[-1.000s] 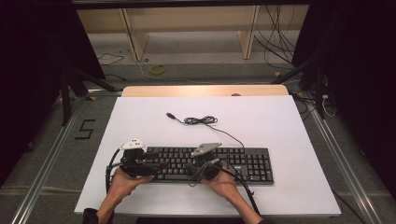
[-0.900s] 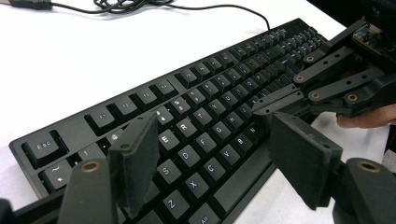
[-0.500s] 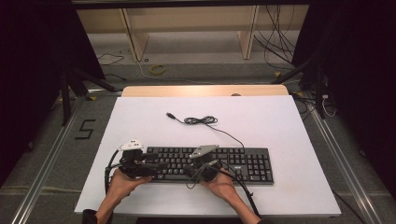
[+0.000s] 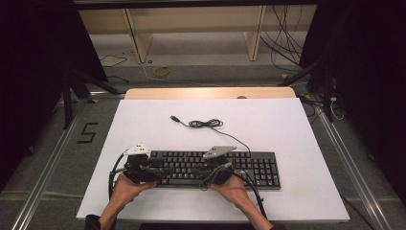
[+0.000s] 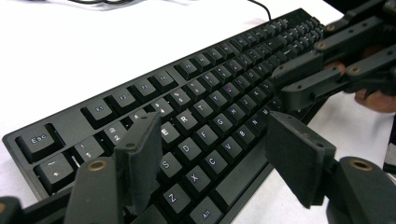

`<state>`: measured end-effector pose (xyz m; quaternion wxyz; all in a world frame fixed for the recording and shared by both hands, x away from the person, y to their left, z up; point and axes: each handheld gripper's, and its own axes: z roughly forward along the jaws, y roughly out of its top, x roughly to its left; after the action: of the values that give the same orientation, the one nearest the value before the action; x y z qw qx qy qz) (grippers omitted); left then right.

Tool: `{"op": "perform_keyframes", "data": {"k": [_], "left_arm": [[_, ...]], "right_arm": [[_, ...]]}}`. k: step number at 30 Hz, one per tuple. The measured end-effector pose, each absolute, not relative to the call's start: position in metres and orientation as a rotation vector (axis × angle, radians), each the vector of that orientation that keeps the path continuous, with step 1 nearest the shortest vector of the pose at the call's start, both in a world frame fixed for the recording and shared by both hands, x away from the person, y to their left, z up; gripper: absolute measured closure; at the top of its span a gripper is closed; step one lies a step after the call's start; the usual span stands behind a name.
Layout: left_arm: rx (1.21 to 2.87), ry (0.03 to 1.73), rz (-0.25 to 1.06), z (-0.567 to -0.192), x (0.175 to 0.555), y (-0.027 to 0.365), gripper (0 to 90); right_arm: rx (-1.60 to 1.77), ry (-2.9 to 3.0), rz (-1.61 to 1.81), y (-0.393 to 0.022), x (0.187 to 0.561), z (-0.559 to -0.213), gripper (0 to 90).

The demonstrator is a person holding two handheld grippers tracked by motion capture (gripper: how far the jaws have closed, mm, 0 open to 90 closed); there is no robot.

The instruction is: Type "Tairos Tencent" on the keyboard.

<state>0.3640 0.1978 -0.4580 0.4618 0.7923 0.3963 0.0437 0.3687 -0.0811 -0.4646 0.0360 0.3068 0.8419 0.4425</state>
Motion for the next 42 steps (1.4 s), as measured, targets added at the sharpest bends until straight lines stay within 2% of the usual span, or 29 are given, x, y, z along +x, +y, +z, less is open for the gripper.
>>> {"op": "perform_keyframes", "data": {"k": [12,21,42], "left_arm": [[1.990,0.967,0.099,-0.458,0.364,0.196,44.0],[2.035,0.942,0.111,-0.456,0.363,0.192,53.4],[2.147,0.901,0.082,-0.458,0.366,0.181,85.2]], "right_arm": [[0.960,2.565,1.380,-0.094,0.367,-0.458,52.8],[0.973,2.537,1.403,-0.106,0.366,-0.454,47.1],[1.012,2.497,1.433,-0.124,0.361,-0.454,40.8]]}}
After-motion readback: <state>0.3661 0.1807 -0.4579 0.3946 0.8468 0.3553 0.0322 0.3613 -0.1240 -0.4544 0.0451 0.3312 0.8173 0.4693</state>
